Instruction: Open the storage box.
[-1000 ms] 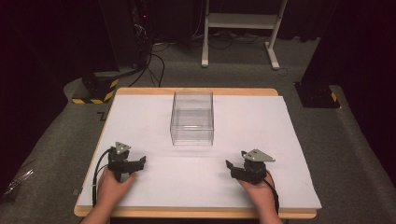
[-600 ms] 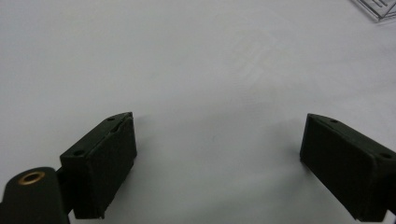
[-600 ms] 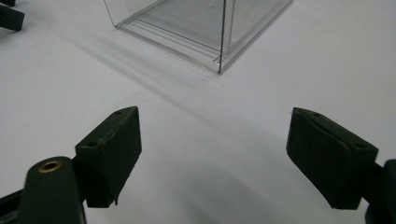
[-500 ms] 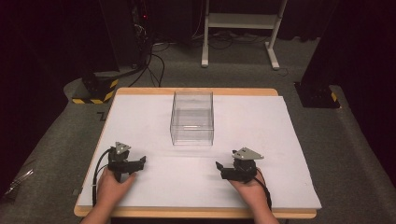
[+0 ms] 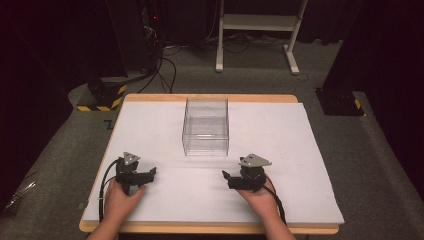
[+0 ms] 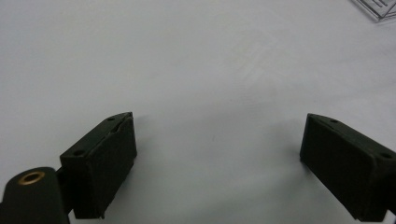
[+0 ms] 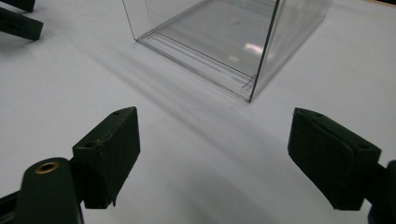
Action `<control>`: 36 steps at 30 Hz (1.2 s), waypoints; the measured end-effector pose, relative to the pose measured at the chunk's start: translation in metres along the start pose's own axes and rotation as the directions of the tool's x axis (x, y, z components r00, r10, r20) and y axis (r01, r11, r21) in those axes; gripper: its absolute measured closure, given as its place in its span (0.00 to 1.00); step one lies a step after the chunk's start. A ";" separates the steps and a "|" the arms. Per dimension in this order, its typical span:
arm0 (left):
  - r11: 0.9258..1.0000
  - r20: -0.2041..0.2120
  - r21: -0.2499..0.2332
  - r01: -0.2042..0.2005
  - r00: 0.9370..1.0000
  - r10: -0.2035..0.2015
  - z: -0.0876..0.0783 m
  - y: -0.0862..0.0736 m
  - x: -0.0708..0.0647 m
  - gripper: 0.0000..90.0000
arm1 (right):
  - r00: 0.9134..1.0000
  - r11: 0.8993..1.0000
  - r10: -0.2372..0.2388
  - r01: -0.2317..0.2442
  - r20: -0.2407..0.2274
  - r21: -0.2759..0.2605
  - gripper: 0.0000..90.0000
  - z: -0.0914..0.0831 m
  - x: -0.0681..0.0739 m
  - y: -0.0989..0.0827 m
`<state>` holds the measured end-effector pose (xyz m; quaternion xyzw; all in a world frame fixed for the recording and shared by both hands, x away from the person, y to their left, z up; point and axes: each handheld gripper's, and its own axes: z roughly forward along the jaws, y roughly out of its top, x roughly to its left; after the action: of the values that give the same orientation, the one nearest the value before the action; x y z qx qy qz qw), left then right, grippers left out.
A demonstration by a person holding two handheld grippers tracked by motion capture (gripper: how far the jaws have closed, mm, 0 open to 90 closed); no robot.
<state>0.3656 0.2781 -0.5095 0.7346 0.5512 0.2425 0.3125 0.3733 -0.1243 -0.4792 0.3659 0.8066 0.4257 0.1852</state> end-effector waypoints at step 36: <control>1.000 0.000 -0.001 0.000 1.000 0.000 0.000 0.000 0.000 0.12 | 0.998 0.997 -0.042 0.039 -0.039 -0.073 0.32 0.030 0.018 0.044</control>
<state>0.3655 0.2781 -0.5095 0.7346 0.5510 0.2428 0.3127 0.3988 -0.0772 -0.4597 0.3339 0.8016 0.4579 0.1904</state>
